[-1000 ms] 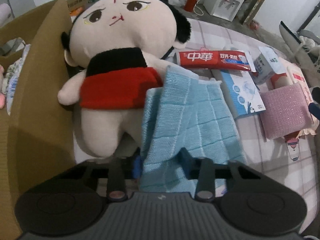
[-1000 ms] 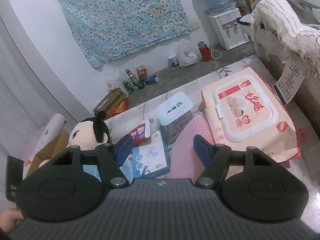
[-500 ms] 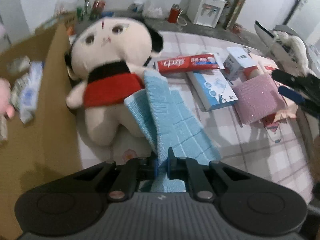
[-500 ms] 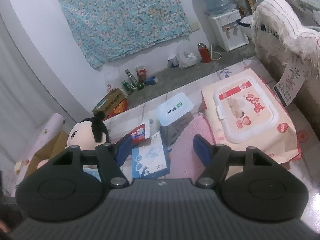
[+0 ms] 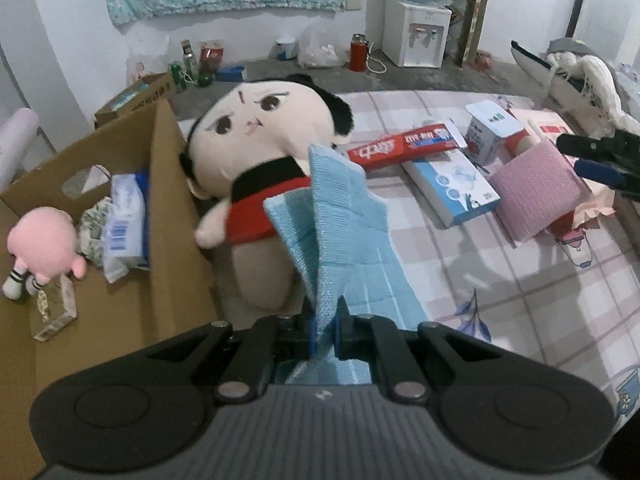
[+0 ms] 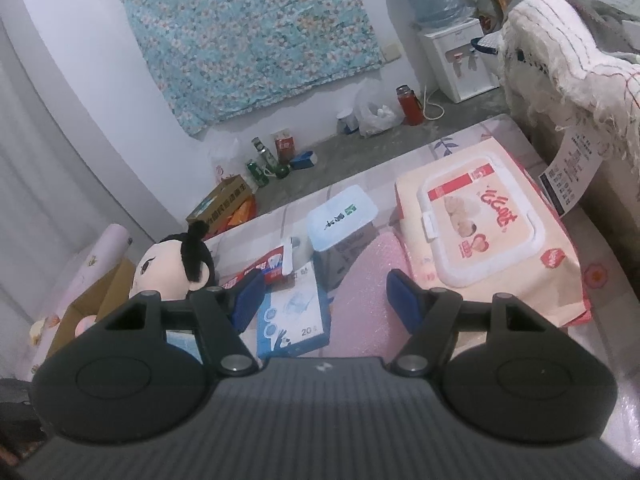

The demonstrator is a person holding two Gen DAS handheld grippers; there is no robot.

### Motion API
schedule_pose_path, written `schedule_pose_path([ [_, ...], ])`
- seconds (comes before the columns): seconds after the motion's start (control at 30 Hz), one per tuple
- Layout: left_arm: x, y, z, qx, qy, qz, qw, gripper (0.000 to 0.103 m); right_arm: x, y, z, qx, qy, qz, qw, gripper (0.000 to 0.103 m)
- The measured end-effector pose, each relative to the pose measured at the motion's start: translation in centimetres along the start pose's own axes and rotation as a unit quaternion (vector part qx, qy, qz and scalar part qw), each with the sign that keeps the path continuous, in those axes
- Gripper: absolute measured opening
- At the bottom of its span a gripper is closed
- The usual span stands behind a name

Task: Organize soft objects
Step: 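Lift the blue towel with the left tool while the right tool reaches for the blue bandage box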

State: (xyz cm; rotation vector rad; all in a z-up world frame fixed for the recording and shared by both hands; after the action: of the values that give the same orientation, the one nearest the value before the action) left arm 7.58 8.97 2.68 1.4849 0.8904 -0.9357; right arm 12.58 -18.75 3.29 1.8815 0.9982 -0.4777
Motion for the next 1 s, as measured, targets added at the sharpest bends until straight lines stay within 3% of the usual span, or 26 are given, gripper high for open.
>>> schedule_pose_path([
  [0.1,-0.4,0.1,-0.8,0.001,-0.001,0.006,1.0000,0.009,0.2,0.0,-0.9,-0.009,0.017,-0.010,1.000,0.068],
  [0.2,-0.6,0.2,-1.3,0.000,-0.009,0.010,0.9999,0.009,1.8,-0.6,-3.7,-0.062,0.024,-0.030,0.997,0.068],
  [0.33,-0.8,0.5,-1.6,-0.002,-0.027,0.019,0.9994,0.009,6.2,-1.7,-7.2,-0.159,-0.022,-0.084,0.983,0.070],
  [0.5,-0.7,0.3,-2.1,-0.018,-0.072,0.013,0.9972,0.009,9.9,-1.5,-8.4,-0.194,-0.071,-0.103,0.973,0.076],
  [0.57,-0.9,0.2,-2.1,-0.012,-0.069,0.018,0.9974,0.009,11.4,-1.7,-8.4,-0.193,-0.071,-0.134,0.969,0.077],
  [0.63,-1.1,0.3,-2.3,-0.007,-0.066,0.027,0.9974,0.009,12.3,-1.9,-8.7,-0.215,-0.092,-0.126,0.964,0.078],
  [0.67,-1.2,0.2,-2.4,-0.005,-0.066,0.030,0.9973,0.009,12.7,-1.9,-8.8,-0.227,-0.117,-0.125,0.959,0.074],
  [0.73,-1.4,0.2,-2.6,-0.006,-0.068,0.035,0.9970,0.009,12.8,-2.0,-9.2,-0.236,-0.136,-0.120,0.955,0.034],
  [0.77,-1.4,0.3,-2.6,-0.007,-0.069,0.036,0.9969,0.009,12.7,-2.1,-9.4,-0.227,-0.122,-0.124,0.958,0.021],
  [0.8,-1.5,0.3,-2.6,-0.007,-0.070,0.038,0.9968,0.009,12.5,-2.1,-9.6,-0.210,-0.103,-0.132,0.963,0.000],
  [1.0,-2.7,-0.1,-2.5,-0.003,-0.068,0.048,0.9965,0.009,10.8,-3.4,-9.1,-0.168,-0.071,-0.137,0.974,0.000],
])
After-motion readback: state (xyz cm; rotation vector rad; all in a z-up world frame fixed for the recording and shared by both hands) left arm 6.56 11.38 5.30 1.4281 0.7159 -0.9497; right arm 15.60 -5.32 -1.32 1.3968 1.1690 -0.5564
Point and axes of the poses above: each gripper's, at about its wrist camera, not at the fingertips, and x roughly the way its jaws point, z to its right, y to its top, the point moved 7 cm from there along x, roughly the way its jaws point, and after that the axes turned 11 degrees about -z, right-handed, at the moved point
